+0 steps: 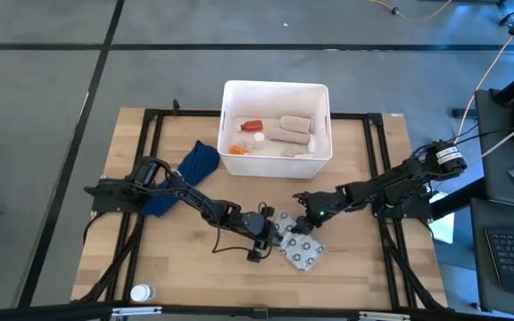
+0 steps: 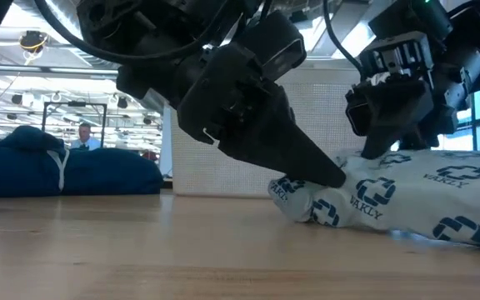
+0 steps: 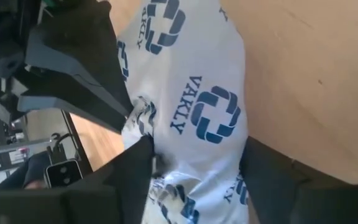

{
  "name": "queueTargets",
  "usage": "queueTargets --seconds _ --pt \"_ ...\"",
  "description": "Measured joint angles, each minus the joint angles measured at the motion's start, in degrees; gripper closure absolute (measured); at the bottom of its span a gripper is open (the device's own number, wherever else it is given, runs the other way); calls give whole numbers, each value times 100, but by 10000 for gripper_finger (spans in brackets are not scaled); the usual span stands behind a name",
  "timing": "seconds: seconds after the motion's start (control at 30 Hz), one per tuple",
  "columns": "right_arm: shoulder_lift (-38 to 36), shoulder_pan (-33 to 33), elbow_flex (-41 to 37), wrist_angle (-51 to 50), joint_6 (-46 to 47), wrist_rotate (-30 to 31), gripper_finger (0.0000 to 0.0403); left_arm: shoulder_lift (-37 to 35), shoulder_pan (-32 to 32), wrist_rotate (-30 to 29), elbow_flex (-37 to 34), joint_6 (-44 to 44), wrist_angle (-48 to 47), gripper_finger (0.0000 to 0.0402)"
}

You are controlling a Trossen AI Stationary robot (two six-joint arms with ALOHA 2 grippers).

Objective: Pick & place medical supplies in basket/bin
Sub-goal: Put the light blue mailer bag into the white bin

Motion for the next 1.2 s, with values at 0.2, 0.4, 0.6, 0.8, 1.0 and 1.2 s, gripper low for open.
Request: queueTargets --seconds 0.2,0.4,0.6,0.8,1.0,1.2 --pt "-3 7 7 -63 -196 -140 249 -25 0 26 13 233 -144 293" --pt "-3 15 30 -15 -319 -168 259 -216 27 581 13 749 -429 293" --pt "-22 15 71 318 -634 -164 262 -1072 40 673 11 1065 -1404 293" --pt "-31 22 182 800 -1294 -146 262 -2123 58 536 26 1115 -2060 293" --pt "-99 9 683 732 -2203 -118 262 -3169 42 2 24 1201 -2682 293" --pt "-529 -104 1691 -91 -3484 -88 262 -4224 28 -355 24 611 -3461 293"
